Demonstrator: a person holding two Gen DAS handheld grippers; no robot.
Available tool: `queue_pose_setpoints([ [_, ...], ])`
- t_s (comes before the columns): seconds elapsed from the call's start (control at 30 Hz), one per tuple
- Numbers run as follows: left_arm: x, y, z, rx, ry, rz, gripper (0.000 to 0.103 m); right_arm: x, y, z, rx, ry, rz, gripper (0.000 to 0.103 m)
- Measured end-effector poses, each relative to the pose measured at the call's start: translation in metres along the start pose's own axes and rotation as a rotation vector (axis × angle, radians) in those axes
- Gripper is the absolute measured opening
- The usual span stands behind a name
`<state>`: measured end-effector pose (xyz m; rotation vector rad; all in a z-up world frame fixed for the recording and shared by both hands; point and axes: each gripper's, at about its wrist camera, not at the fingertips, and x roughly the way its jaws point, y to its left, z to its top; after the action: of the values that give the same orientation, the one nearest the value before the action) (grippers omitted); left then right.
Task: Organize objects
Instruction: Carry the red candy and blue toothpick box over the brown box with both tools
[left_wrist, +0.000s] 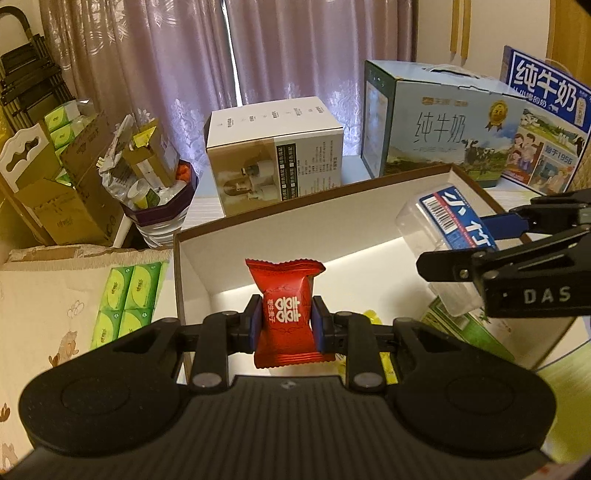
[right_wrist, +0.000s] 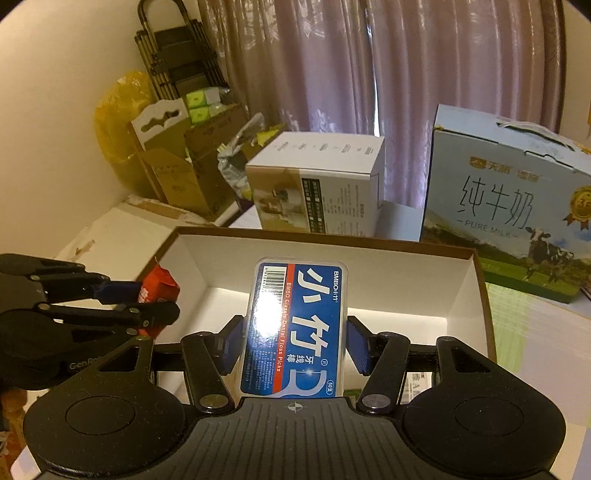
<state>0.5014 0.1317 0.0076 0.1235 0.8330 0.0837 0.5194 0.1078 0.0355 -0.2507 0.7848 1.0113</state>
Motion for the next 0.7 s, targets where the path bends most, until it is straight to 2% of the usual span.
queue_pose_setpoints([
  [0.33, 0.042, 0.001, 0.012, 0.003, 0.047, -0.013, 0.023, 0.044, -0.015, 0.008, 0.019, 0.055, -0.033, 0.055],
  [0.7, 0.078, -0.001, 0.016, 0.005, 0.099, -0.034, 0.023, 0.066, -0.029, 0.008, 0.036, 0.087, -0.051, 0.055],
])
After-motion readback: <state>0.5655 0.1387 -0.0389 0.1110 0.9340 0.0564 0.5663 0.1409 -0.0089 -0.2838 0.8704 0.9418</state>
